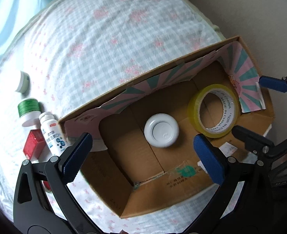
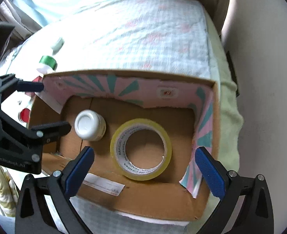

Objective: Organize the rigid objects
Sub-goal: 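Withdraw both tools from the box back over the bed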

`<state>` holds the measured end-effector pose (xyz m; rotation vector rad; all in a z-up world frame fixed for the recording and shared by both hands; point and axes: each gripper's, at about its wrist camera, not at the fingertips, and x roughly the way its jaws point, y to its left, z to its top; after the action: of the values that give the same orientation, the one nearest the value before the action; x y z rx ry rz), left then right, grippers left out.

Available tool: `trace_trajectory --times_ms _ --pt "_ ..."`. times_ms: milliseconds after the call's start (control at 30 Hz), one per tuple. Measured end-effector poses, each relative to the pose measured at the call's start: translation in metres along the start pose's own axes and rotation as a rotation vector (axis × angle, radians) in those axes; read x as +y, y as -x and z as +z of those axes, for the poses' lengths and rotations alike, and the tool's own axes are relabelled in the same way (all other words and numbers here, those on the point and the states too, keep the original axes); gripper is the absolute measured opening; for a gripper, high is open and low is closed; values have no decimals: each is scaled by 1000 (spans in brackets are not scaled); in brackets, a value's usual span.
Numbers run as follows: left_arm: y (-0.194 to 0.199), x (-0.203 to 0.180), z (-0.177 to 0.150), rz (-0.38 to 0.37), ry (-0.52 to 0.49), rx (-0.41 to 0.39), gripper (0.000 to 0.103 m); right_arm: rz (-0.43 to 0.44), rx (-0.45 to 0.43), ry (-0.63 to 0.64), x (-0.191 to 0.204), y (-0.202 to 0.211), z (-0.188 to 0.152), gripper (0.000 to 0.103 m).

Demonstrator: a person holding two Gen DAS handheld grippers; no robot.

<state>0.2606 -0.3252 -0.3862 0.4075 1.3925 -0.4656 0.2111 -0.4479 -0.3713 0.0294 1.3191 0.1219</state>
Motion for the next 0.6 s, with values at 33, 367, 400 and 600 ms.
trace_trajectory --times_ms 33,367,400,600 --pt "6 0 -2 -1 -1 -9 103 -10 -2 9 2 4 1 103" --pt "68 18 -19 -5 28 -119 103 -78 -34 91 33 46 11 103" --pt "75 21 -22 -6 35 -133 103 -91 -45 108 39 51 13 103" --pt "126 44 -51 10 74 -205 103 -124 -108 173 75 90 26 103"
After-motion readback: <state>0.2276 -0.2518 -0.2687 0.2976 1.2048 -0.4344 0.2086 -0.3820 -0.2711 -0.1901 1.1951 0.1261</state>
